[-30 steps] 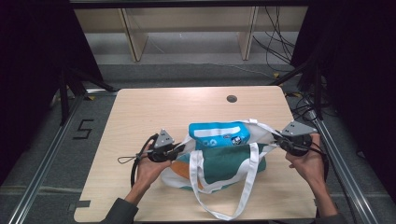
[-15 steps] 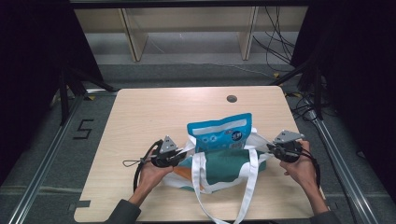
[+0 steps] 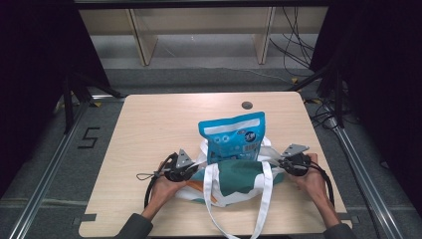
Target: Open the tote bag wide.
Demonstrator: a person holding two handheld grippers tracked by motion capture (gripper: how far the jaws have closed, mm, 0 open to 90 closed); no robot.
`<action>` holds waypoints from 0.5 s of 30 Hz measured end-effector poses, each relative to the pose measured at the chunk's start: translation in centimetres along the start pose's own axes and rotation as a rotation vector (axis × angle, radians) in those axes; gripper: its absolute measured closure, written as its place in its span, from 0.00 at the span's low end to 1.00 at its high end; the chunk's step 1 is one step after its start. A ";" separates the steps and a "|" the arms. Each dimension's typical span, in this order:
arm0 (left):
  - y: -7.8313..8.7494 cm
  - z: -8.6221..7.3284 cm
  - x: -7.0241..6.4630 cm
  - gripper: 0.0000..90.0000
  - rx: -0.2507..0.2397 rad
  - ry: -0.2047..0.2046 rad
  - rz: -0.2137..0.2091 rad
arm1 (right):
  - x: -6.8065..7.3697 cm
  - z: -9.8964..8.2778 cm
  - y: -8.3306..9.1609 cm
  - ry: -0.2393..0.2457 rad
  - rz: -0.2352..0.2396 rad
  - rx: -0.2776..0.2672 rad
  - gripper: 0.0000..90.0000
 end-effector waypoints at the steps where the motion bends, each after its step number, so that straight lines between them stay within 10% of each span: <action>1: 0.0 0.0 0.0 0.95 0.000 0.000 0.000 | 0.0 0.0 0.0 0.000 0.000 0.000 0.98; 7: 1.2 0.8 0.8 0.79 -0.026 0.056 0.008 | 0.0 0.0 0.2 -0.021 -0.014 -0.011 0.95; 11: 4.4 3.0 1.3 0.71 -0.138 0.159 -0.024 | -0.7 0.5 1.8 -0.068 -0.029 -0.042 0.80; 15: 8.2 5.1 0.8 0.72 -0.235 0.147 -0.008 | -1.9 2.5 6.2 -0.126 -0.011 -0.223 0.72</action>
Point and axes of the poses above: each handheld gripper's, and its own axes: y roughly backward along the jaws, z roughly out of its top, x roughly to its left, the point moved 6 cm from there along -y, roughly forward along the jaws, and after that the axes turned 1 degree about x, right-handed, at the moved point
